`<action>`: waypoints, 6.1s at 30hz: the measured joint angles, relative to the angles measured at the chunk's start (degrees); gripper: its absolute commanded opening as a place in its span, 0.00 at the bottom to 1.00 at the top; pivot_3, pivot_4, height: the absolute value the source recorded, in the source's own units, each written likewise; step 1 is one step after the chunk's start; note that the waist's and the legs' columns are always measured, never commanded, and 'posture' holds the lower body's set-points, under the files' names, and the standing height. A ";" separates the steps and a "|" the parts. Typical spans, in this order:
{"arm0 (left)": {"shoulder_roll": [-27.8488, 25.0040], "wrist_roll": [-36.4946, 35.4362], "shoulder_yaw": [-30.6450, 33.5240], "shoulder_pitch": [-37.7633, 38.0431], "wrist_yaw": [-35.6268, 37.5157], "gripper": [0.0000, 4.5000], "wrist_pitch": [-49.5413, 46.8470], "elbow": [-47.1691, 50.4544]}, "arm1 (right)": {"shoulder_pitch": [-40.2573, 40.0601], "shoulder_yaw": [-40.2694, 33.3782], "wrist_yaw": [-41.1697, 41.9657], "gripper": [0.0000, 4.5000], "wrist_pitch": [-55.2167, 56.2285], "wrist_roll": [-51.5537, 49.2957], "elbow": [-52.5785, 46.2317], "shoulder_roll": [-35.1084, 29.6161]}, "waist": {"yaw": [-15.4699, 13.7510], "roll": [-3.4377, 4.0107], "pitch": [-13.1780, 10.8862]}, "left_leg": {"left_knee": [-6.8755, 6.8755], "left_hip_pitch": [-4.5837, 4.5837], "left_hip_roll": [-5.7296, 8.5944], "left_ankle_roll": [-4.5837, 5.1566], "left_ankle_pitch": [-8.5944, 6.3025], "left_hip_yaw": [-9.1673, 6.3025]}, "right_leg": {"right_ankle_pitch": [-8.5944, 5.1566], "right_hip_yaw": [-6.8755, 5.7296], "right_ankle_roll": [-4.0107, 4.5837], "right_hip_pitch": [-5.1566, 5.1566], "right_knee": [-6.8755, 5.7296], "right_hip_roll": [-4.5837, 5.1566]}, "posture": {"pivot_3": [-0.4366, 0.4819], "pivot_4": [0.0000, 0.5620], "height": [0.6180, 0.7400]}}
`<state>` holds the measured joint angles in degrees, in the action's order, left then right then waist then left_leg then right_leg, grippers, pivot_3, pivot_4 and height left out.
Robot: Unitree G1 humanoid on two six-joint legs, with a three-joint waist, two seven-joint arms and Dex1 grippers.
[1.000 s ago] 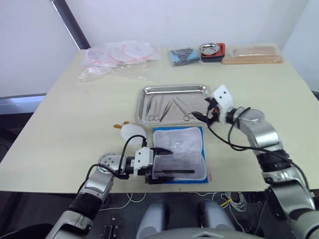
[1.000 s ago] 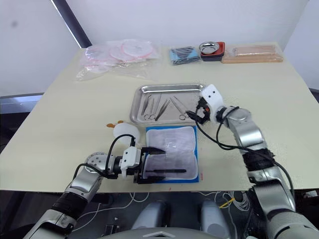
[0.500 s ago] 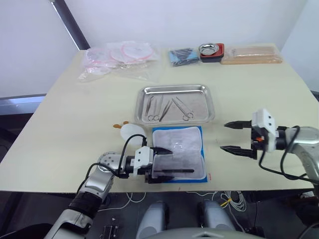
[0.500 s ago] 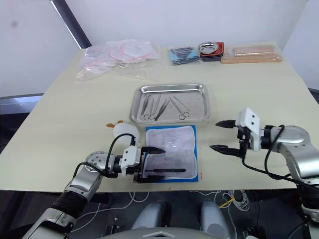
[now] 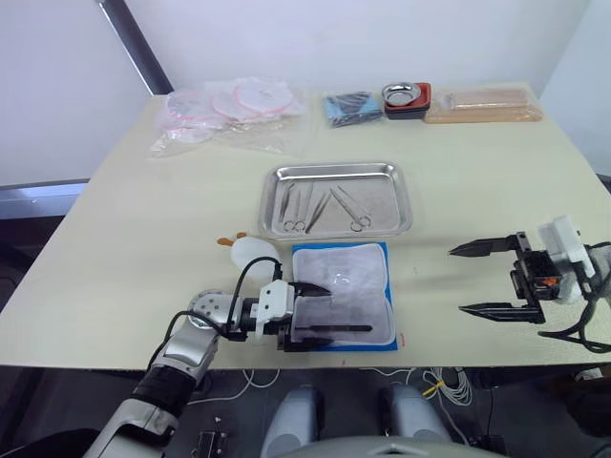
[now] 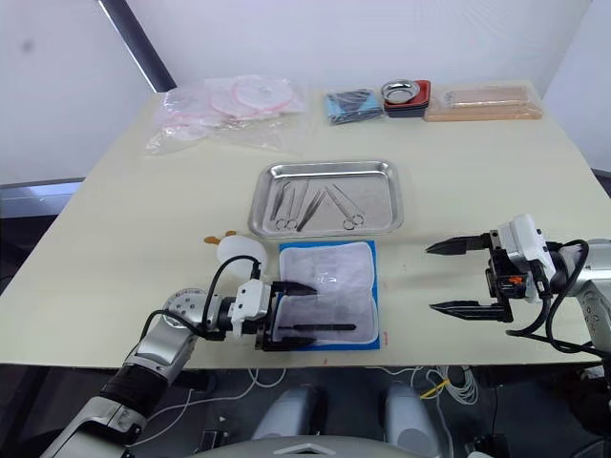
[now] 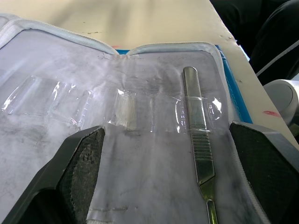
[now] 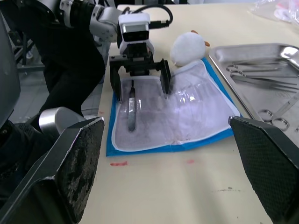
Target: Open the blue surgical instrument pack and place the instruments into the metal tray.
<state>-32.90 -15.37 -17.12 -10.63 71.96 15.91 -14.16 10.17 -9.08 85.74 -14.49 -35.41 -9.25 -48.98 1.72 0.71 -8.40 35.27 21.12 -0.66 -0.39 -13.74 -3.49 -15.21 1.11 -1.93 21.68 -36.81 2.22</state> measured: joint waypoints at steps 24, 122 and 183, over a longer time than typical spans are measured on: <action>-0.29 -0.03 -0.38 -0.46 0.32 1.00 0.03 -0.06 | 6.78 28.05 -15.08 0.99 8.71 26.30 5.89 16.17 | -0.02 -0.07 -0.04 | -0.11 -0.09 -0.03 0.03 0.03 -0.05 | 0.00 -0.05 0.00 0.00 0.00 -0.05 | 0.48 0.27 1.00; -0.25 -0.52 -1.63 -2.11 0.73 1.00 0.05 -1.20 | 10.60 10.90 -26.16 0.00 -17.69 8.10 -3.18 8.57 | -1.09 0.00 -0.31 | -0.21 -0.09 -0.37 -0.21 -0.11 0.03 | -0.01 -1.65 0.01 0.06 0.20 0.97 | 0.48 0.27 1.00; -0.37 -0.80 0.78 0.29 0.43 1.00 0.94 0.10 | 29.34 13.02 -50.56 0.99 -19.22 24.40 20.49 28.78 | -0.39 0.40 -0.13 | -0.22 -0.06 -0.36 0.11 0.07 0.09 | 0.02 -1.64 0.02 0.17 0.06 0.47 | 0.48 0.27 1.00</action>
<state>-33.27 -16.17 -16.33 -10.35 72.40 16.85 -14.06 39.50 3.95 35.18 -33.71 -11.02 11.23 -20.20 1.33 1.10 -8.53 35.05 21.06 -1.02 -0.28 -13.66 -3.39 -15.19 -0.52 -1.91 21.85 -36.75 2.69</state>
